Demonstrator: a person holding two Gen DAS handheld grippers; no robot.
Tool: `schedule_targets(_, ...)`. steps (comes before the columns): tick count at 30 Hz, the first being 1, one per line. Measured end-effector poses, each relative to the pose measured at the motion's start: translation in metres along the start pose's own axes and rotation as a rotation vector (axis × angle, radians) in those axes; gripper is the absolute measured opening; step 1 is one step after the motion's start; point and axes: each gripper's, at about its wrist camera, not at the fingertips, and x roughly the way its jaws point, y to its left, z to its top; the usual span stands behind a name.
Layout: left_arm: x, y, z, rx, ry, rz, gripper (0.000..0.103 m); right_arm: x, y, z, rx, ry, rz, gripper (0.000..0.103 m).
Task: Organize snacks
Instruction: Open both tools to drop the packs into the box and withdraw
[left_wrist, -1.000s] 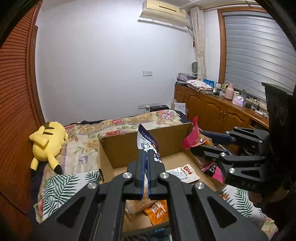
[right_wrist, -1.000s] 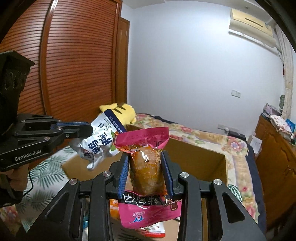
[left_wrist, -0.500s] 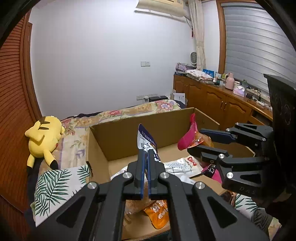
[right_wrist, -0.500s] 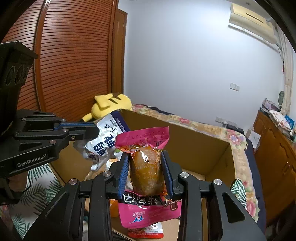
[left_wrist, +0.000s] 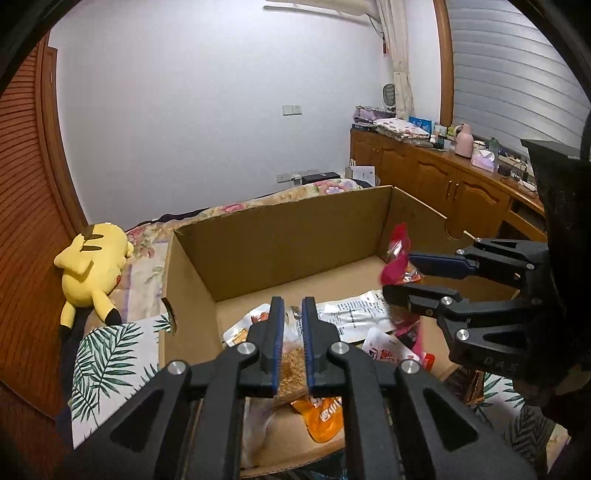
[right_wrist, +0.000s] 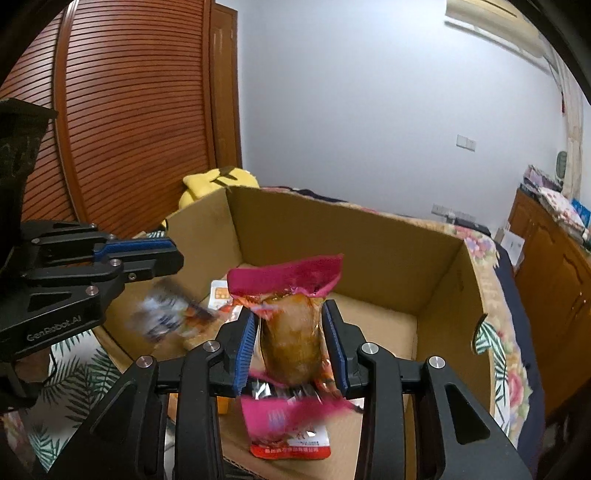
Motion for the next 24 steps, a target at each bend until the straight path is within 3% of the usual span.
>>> schedule_targets(8, -0.012, 0.004, -0.004, -0.017, 0.009, -0.006, 0.015, -0.011, 0.005, 0.002, 0.007, -0.005, 0.015, 0.041)
schedule_targets(15, -0.042, 0.006, -0.01, -0.023, -0.011, -0.019, 0.026, -0.051, 0.015, -0.005, 0.027, -0.057, 0.028, 0.043)
schedule_targets(24, -0.083, -0.004, -0.04, -0.02, -0.019, -0.032, 0.037, -0.108, 0.029, -0.053, 0.06, -0.057, 0.006, 0.049)
